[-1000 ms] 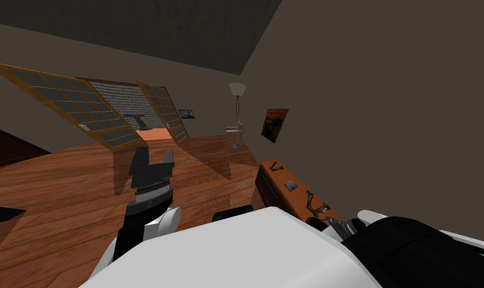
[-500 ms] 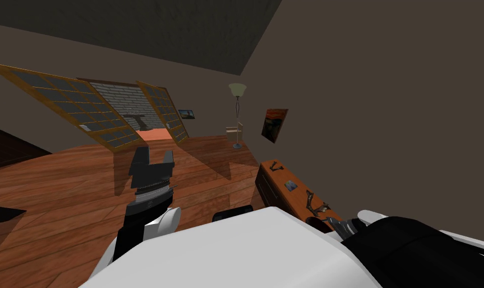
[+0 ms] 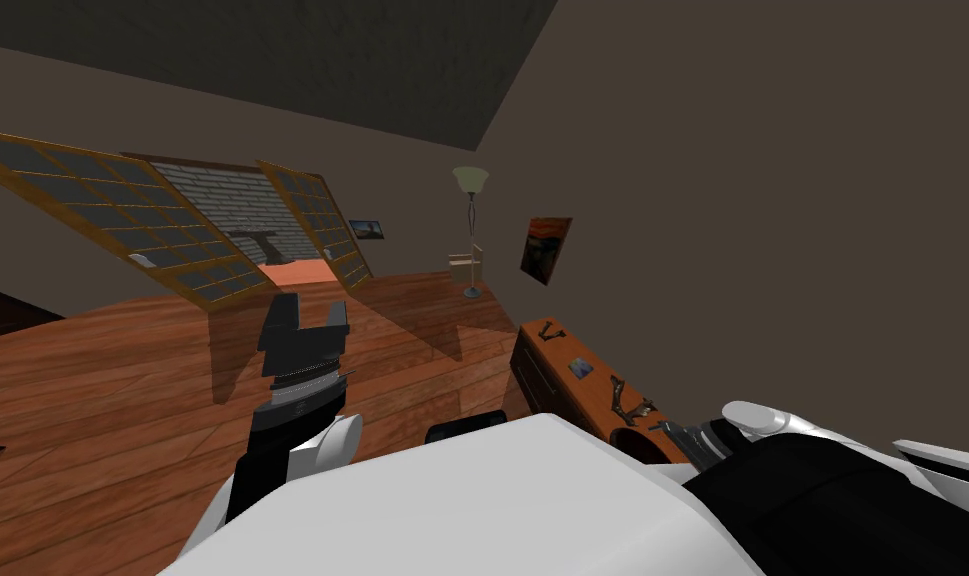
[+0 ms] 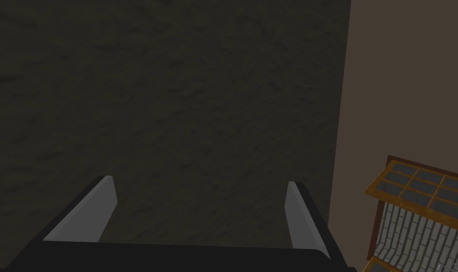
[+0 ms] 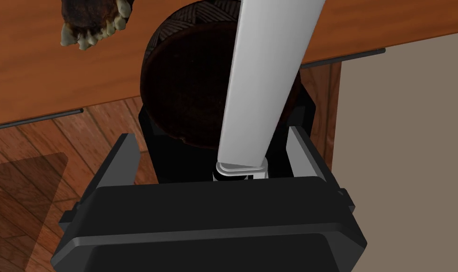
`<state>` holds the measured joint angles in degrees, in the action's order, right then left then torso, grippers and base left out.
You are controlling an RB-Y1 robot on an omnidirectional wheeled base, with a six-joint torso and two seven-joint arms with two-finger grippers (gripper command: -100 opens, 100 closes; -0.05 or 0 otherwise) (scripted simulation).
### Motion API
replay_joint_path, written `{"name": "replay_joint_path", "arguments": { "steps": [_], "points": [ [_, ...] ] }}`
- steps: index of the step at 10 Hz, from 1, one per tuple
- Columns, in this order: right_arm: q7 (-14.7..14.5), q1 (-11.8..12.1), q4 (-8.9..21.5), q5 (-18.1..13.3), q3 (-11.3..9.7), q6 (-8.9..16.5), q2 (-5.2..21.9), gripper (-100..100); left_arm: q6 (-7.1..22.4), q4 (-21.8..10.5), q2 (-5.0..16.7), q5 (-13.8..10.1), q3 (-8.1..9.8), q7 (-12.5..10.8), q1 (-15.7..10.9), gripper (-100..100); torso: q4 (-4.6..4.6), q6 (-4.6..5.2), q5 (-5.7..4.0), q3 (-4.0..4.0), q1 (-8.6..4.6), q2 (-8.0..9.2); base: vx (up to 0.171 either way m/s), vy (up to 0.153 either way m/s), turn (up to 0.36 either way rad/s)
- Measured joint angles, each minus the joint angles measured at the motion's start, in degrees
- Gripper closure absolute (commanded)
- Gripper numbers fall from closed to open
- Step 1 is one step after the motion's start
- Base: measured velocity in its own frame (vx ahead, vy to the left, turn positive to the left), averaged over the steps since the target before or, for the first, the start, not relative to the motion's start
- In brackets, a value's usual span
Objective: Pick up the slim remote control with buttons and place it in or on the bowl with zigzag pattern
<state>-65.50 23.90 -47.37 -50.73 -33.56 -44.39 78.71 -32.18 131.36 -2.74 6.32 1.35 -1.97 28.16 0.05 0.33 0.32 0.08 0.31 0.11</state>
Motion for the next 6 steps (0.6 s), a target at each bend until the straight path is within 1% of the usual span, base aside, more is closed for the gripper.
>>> {"name": "replay_joint_path", "arguments": {
  "steps": [1, 6],
  "points": [
    [0.2, 0.0, -0.1, 0.0, 0.0, -0.2, 0.2, 0, 0.0, 0.0, 0.0, 0.0, 0.00, 0.0, 0.0, 0, 0.00, 0.00, -0.03, 0.02, -0.08, 0.03, 0.000, 0.000, 0.000],
    [0.1, 0.0, -0.1, 0.0, 0.0, -0.1, 0.2, 0, 0.0, 0.0, 0.0, 0.0, 0.00, 0.0, 0.0, 0, 0.02, 0.00, -0.06, 0.04, -0.17, 0.08, 0.000, 0.000, 0.000]
  ]
}}
